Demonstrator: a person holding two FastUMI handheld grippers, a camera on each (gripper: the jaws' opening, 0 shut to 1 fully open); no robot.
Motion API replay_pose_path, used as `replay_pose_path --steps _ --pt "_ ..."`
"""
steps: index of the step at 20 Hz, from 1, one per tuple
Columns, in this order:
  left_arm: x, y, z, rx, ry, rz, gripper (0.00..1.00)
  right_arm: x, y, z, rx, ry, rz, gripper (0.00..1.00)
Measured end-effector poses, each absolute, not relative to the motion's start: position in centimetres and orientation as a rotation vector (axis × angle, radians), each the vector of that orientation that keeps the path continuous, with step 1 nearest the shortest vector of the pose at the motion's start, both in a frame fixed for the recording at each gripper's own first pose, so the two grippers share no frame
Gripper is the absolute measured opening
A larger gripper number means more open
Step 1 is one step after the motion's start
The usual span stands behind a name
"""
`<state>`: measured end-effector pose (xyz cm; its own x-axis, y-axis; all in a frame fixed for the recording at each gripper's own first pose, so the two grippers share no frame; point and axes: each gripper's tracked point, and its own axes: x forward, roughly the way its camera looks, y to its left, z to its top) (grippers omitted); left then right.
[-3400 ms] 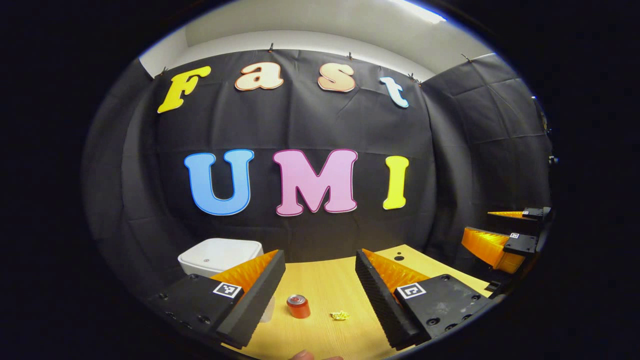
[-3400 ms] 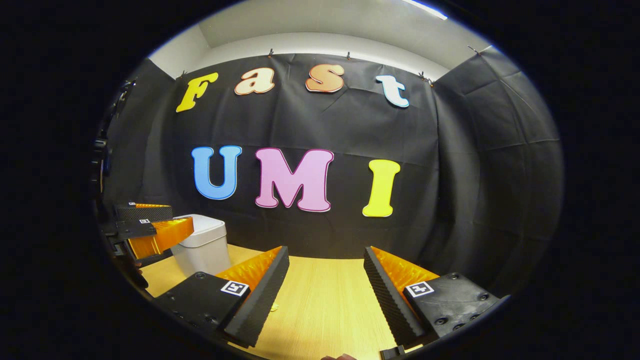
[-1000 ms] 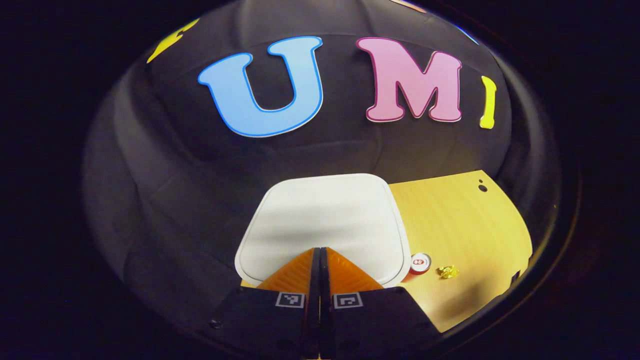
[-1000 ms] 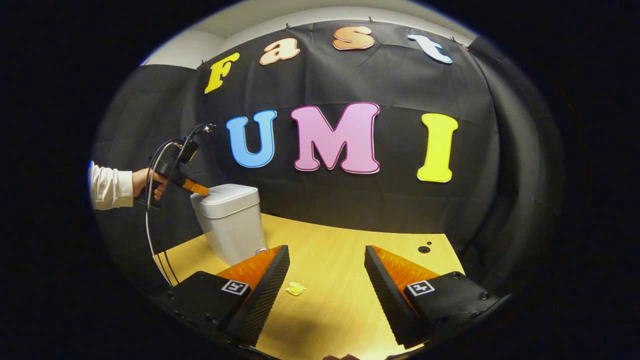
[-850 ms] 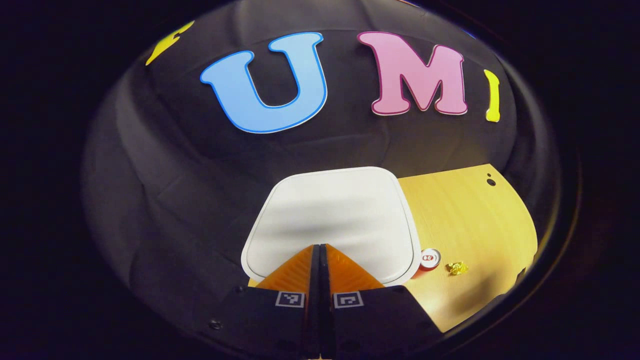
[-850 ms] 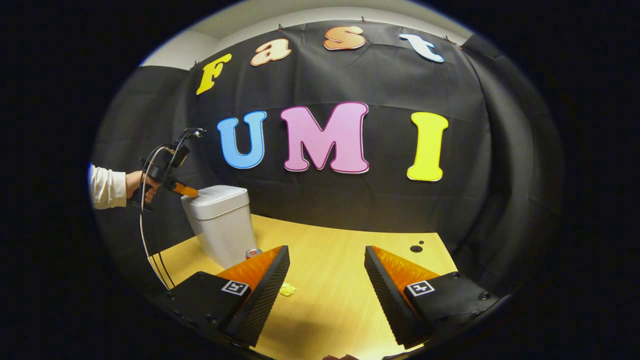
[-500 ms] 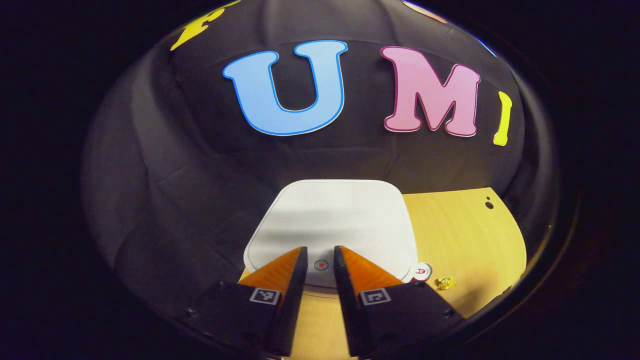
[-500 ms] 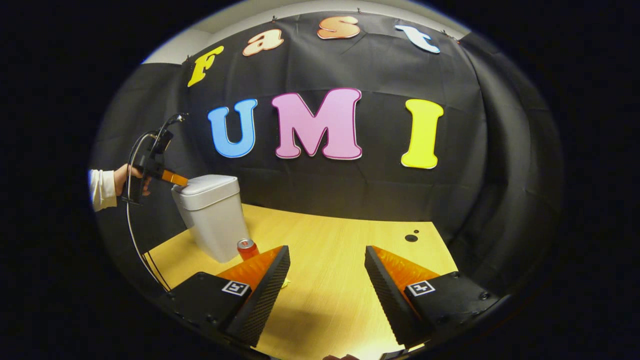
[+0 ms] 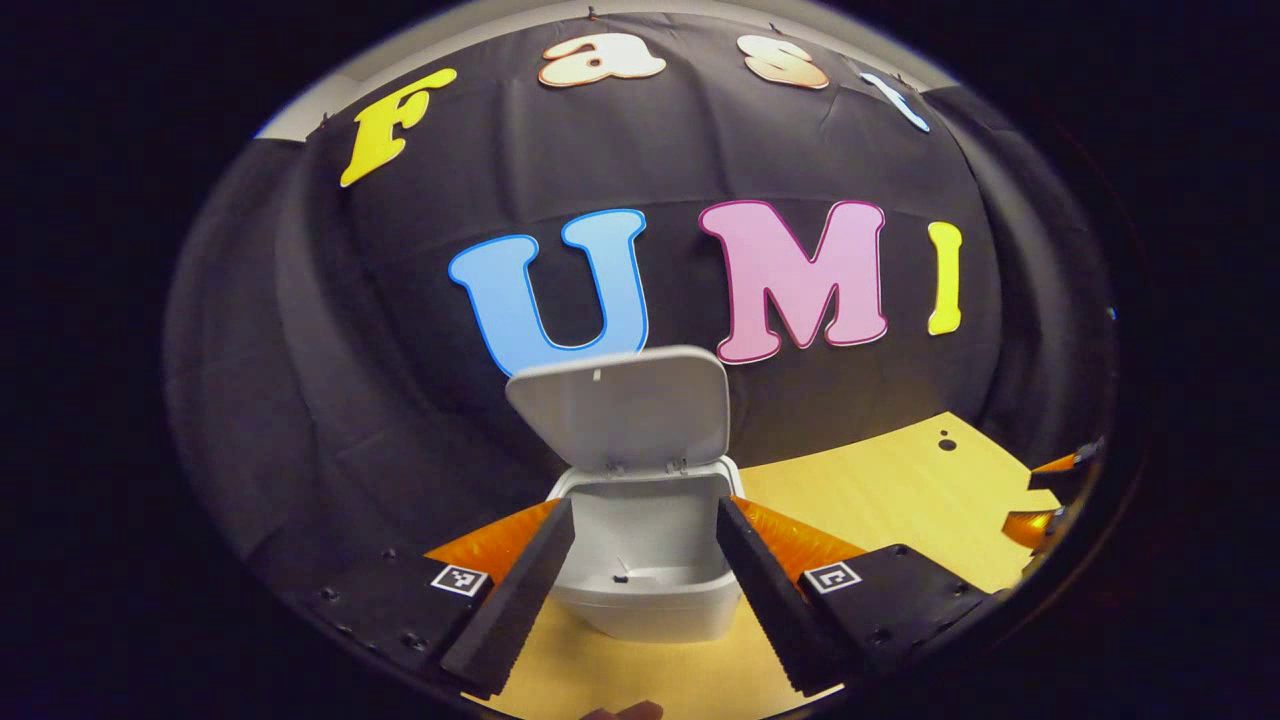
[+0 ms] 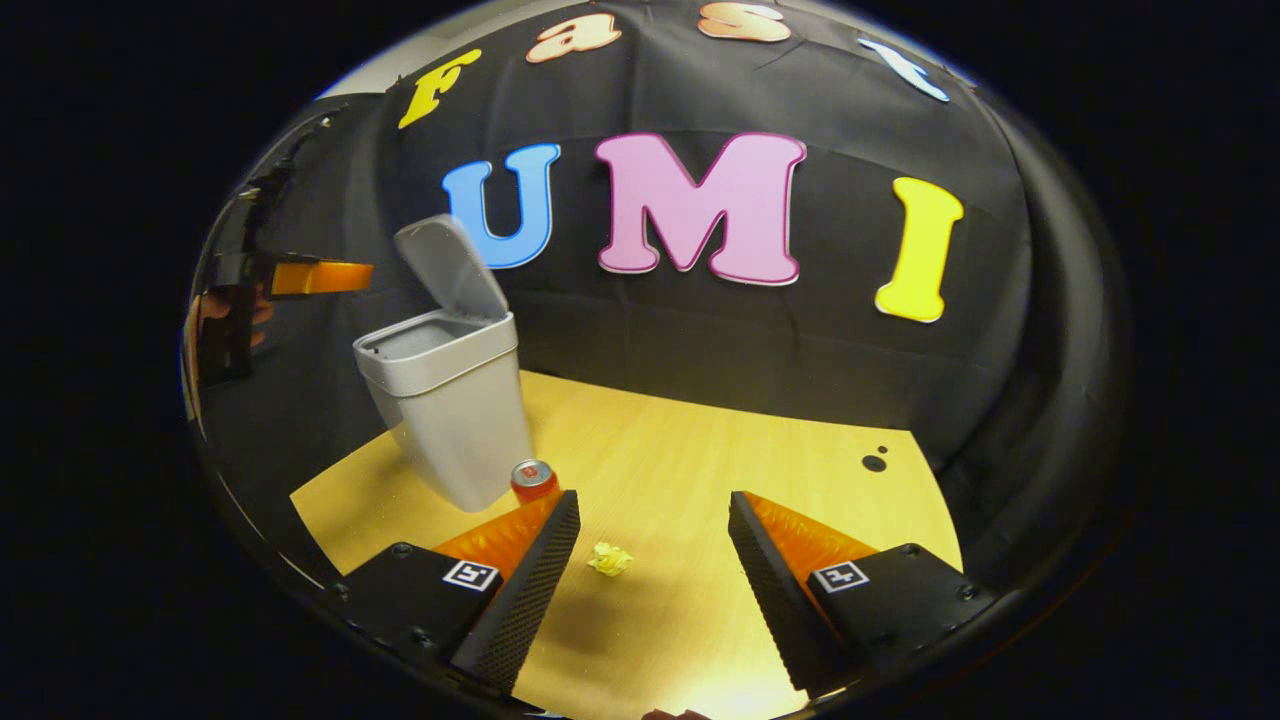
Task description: Press the lid of the desktop garbage bin to open it, pick up the crumpled paper on the desktop and throw it into the bin, then pick up the pop can on the desktop and drop it into the bin, and finally close the garbage bin lid.
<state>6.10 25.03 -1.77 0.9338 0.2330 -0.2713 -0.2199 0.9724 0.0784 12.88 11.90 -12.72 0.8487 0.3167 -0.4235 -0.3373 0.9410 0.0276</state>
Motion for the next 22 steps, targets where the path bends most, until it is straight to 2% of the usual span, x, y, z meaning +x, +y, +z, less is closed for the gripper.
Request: replay_pose_path --steps 8,14,22 --pt "-3.3 26.5 -1.7 0.006 0.242 0.316 0.99 18.0 17.0 -22.1 -0.183 0.707 0.456 0.98" --pt "-8.7 29.3 -2.7 0.0 0.279 0.446 0.99 20.1 18.4 -31.1 -0.196 0.984 0.431 0.99" --pt "-10.2 29.7 -2.6 0.018 0.285 0.491 0.99 19.7 17.0 -35.4 -0.255 1.093 0.392 0.99"
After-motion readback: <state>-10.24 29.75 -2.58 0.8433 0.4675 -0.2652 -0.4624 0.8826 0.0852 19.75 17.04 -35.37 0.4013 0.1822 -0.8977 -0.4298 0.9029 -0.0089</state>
